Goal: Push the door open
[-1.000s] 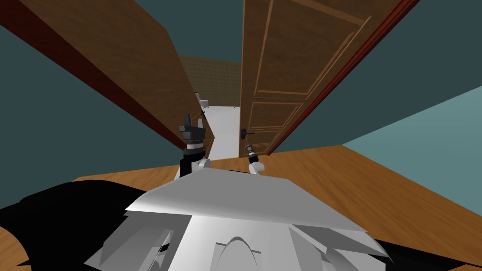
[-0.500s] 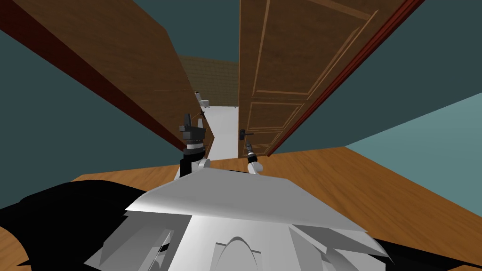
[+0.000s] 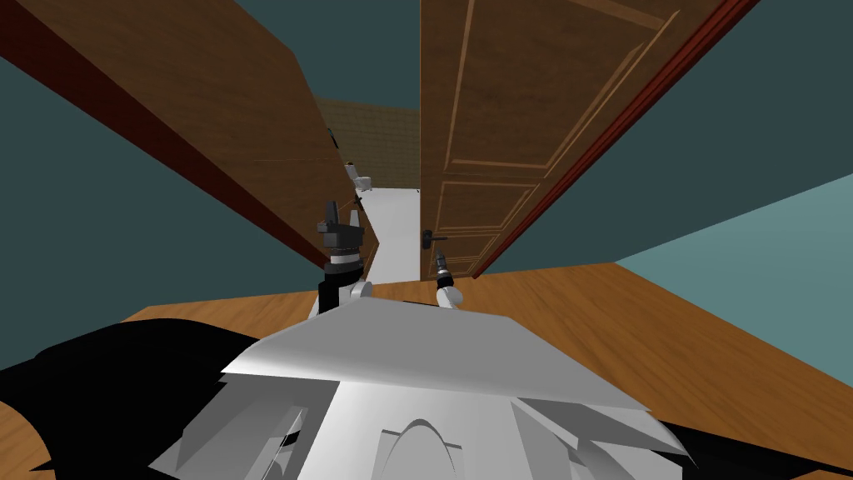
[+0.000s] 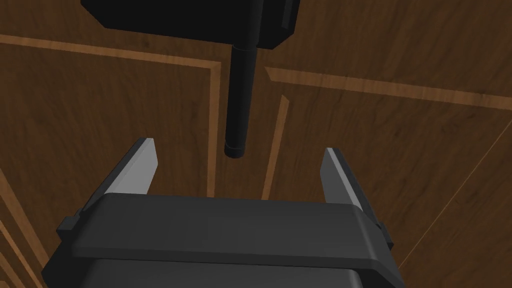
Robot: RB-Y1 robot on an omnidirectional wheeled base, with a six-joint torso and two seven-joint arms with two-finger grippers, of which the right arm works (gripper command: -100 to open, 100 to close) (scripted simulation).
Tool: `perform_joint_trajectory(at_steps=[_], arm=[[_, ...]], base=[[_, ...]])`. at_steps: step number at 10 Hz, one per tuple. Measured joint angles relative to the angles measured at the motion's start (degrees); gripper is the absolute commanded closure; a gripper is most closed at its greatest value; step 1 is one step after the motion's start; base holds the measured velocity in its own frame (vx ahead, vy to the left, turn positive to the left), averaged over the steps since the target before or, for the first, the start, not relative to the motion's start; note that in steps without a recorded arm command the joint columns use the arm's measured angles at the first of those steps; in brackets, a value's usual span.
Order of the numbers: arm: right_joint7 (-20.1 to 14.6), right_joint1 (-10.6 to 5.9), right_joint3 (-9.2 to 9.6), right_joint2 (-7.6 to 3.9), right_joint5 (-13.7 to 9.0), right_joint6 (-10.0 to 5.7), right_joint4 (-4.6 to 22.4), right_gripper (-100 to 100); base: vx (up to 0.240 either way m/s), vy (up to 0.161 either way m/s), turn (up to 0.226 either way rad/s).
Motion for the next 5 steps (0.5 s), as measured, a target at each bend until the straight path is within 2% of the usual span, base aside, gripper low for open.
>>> perform_joint_trajectory(at_steps=[1,2,5], arm=[[-0.82,-0.06,0.12,0.28,-1.09,0.22,0.19,-100],[-1.0,-0.06,0.13,0.3,-1.22,0.26,0.2,-100],[2.33,-0.58,-0.37,-0.15,1.99,-0.42,0.85,-100]], base=[[0.017,-0.021,0.008],[0.002,-0.002,0.012],[-0.001,0.006,0.011]])
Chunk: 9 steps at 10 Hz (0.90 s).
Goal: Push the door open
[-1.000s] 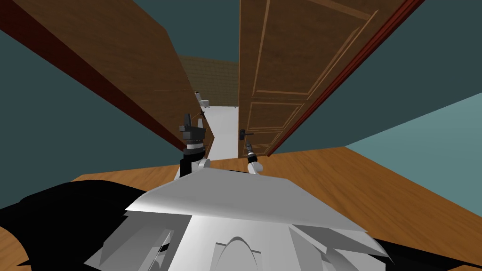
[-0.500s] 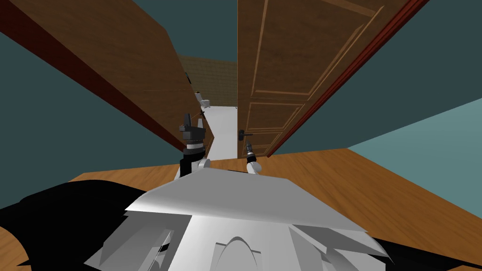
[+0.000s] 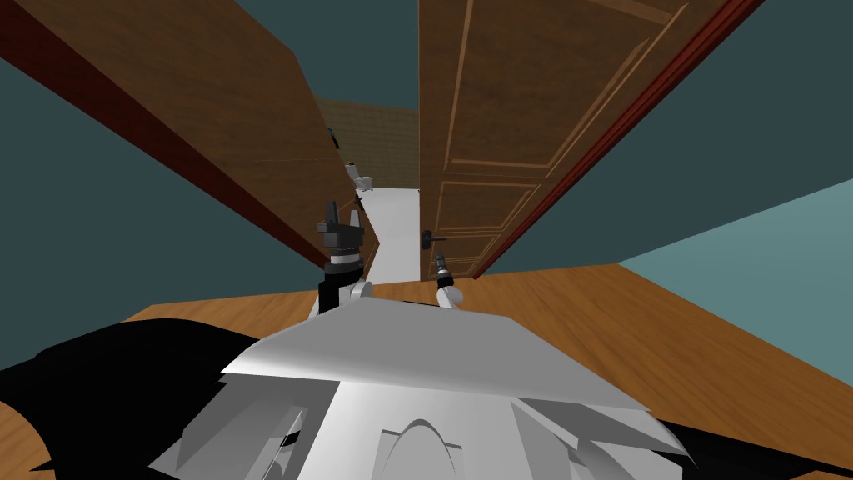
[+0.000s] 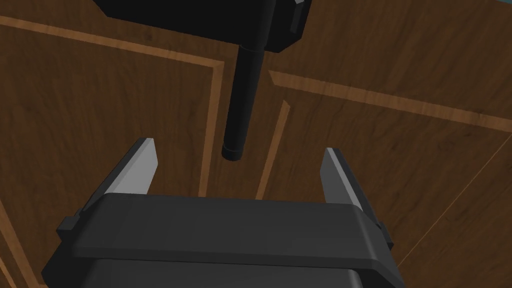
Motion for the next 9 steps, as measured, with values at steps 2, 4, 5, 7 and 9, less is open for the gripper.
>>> perform_joint_trajectory(at_steps=[2,4,5,7,9], arm=[[2.76,-0.52,-0.44,-0.42,2.87,-0.54,0.67,-100],[6.02,-1.1,-0.95,-0.78,6.18,-1.23,1.44,-100],[7.64,-1.44,-1.26,-1.05,7.9,-1.63,1.81,-100],[10.49,-1.97,-1.75,-1.41,10.96,-2.32,2.53,-100],[13.54,-2.77,-2.39,-1.87,14.33,-3.13,3.38,-100]], base=[[-0.001,0.007,0.015],[0.0,0.005,0.017],[0.001,0.007,0.019],[0.001,0.005,0.009],[-0.001,0.006,0.015]])
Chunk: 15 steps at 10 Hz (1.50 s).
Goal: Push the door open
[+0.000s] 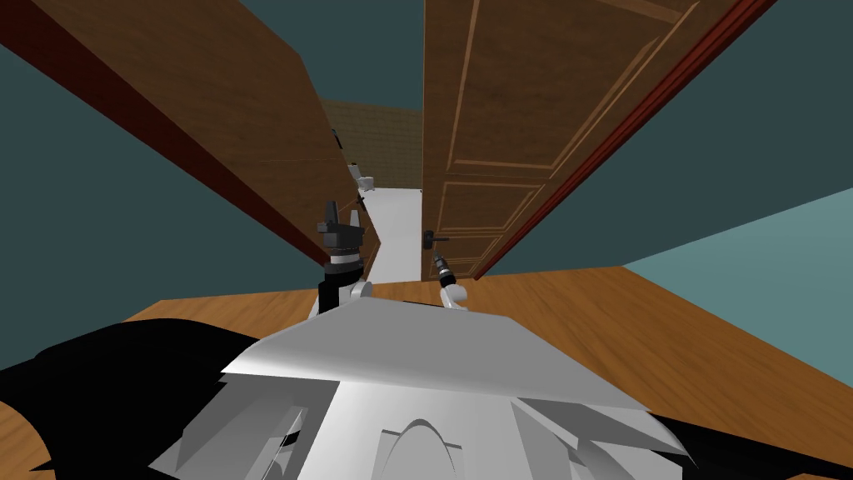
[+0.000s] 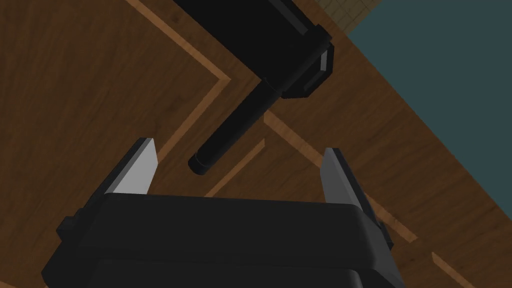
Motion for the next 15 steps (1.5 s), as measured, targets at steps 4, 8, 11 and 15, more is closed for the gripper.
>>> perform_joint_trajectory(at_steps=[4,8,11,15], arm=[[4.86,-0.69,-0.77,-0.61,5.73,-1.22,0.88,-100],[9.5,-1.79,-1.74,-0.99,11.61,-2.43,2.32,-100],[12.73,-2.27,-2.32,-1.4,15.94,-3.34,3.0,-100],[17.44,-3.56,-3.42,-1.84,22.46,-4.72,4.62,-100]], base=[[0.0,0.004,0.01],[0.0,0.003,0.009],[0.0,0.004,0.012],[0.0,0.006,0.016]])
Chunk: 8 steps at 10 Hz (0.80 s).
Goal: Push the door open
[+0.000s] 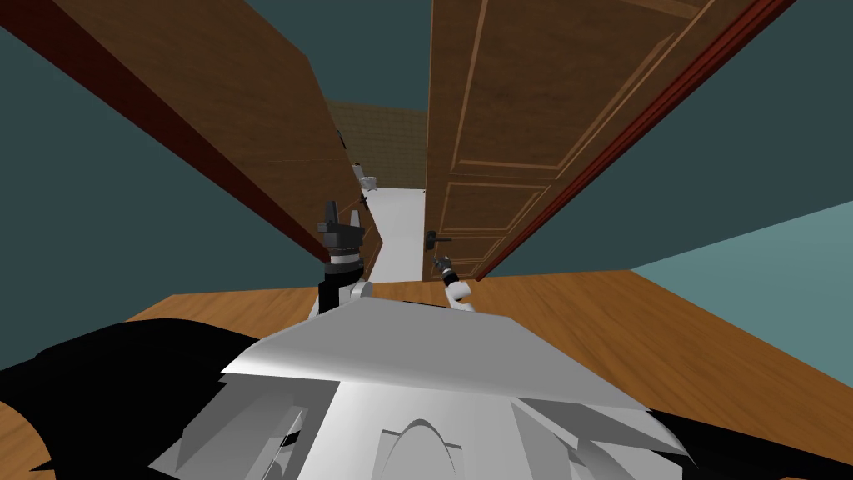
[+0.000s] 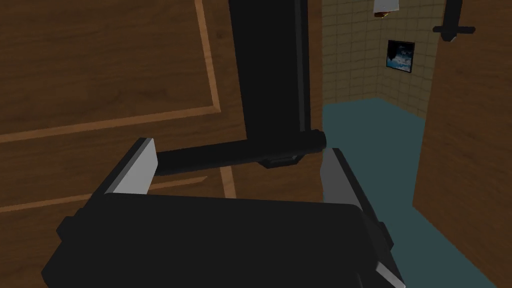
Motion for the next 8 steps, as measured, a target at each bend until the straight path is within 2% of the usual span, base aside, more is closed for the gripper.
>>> perform_joint_trajectory(at_steps=[3,8], arm=[[3.65,-0.95,-0.79,-0.49,5.13,-1.44,0.89,-100],[9.6,-2.61,-2.45,-0.68,13.9,-2.85,3.45,-100]], base=[[0.0,0.006,0.013],[0.0,0.006,0.015]])
